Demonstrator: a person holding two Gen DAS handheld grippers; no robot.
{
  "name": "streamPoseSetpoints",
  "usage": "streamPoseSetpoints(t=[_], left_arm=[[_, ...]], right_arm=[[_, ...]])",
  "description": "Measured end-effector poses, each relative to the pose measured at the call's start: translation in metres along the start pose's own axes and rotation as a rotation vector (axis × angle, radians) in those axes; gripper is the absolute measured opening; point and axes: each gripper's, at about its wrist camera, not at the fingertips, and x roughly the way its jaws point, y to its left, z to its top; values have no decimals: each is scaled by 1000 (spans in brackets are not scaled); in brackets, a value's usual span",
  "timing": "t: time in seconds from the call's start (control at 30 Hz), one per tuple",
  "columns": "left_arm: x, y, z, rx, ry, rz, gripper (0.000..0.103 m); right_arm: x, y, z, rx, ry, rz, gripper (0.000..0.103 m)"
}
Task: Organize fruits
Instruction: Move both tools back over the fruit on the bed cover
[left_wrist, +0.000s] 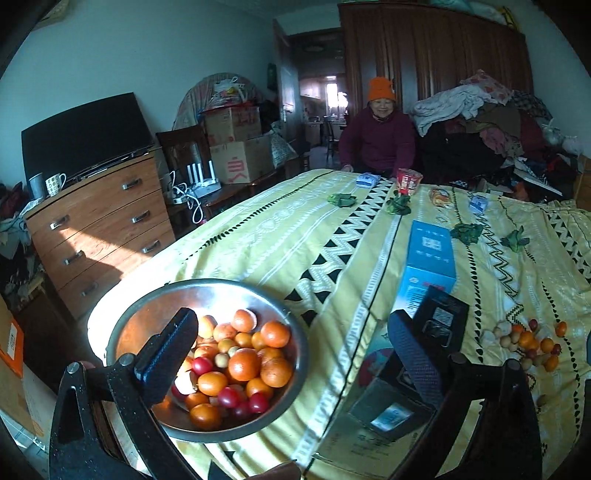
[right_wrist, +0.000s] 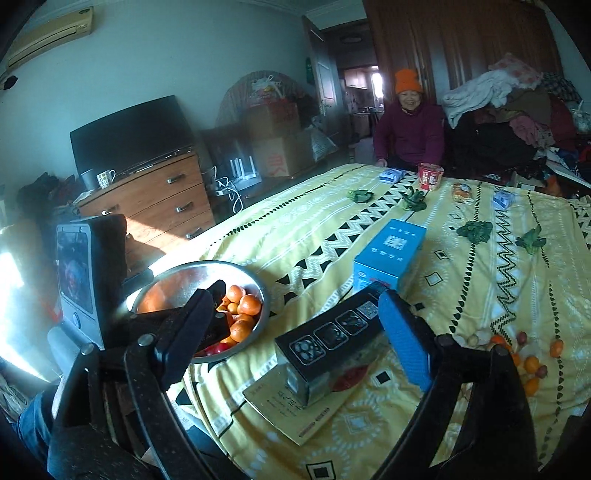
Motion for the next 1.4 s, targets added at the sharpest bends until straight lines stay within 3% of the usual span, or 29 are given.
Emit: streamPoseSetpoints(t=[0.47,0.6,0.7,0.77,0.83,0.87,0.93,1.03,1.23,1.4], left_arm=[[-22,-89,3,132,-19,-81,103],[-21,-117,-7,158,11,-221,103],[-10,-138,-19,131,76,-404,103],[3,-153,-30,110,119,-459,103],[20,-164,-42,89,176,-493,103],[29,-170,-49,84,207,-509,103],[41,-181,-63,90,239,-510,103],[56,-195,-77,107,274,-513,103],[74,-218,-88,165,301,-536,103],[90,-238,-99,178,332,-570,101]], right_arm=[[-45,-60,-21,87,-54,-38,92],[-63,-91,-32,121,-96,-47,91],[-83,-139,-56,188,-136,-74,84],[-85,-180,-81,250,-71,-143,61],[-77,-216,-110,304,17,-213,44],[-71,-231,-127,317,66,-247,40],[-57,-246,-153,333,142,-273,37],[-32,-254,-178,372,227,-240,36],[32,-248,-184,338,296,-173,38],[72,-251,-194,281,379,-174,38]])
